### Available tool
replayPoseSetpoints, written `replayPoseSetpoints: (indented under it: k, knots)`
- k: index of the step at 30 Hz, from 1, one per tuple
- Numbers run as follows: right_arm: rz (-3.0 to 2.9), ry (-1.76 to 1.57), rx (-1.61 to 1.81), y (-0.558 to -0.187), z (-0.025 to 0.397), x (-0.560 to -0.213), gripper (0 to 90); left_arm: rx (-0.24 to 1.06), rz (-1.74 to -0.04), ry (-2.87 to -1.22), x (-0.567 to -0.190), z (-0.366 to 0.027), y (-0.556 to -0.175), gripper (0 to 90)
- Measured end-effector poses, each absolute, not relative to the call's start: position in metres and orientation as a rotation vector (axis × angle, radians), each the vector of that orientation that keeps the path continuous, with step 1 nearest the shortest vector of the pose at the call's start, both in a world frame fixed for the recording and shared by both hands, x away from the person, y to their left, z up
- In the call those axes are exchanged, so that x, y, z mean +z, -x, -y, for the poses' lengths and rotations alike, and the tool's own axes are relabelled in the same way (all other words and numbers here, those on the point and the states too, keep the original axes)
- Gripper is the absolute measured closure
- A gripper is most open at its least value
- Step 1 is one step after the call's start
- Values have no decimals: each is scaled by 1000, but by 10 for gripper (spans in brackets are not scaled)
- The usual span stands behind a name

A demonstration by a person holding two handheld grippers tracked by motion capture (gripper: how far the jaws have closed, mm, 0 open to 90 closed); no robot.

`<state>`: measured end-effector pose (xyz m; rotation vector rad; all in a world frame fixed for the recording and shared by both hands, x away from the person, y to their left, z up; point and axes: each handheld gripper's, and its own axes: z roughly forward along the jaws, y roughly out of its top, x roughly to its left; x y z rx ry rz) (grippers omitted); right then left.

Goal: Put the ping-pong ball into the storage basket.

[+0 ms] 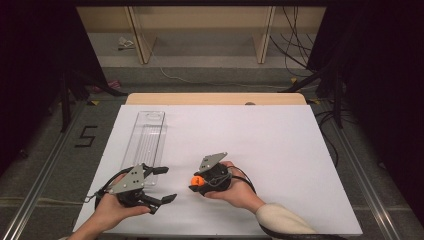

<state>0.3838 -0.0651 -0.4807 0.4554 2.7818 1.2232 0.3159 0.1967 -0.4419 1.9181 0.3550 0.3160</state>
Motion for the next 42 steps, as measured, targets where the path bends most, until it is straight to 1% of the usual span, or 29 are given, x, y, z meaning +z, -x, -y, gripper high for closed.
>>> replayPoseSetpoints:
  k: [42]
  knots:
    - [-2654,-483,1326,-396,71,-442,512,315,-353,-1924,-442,-195,-315,165]
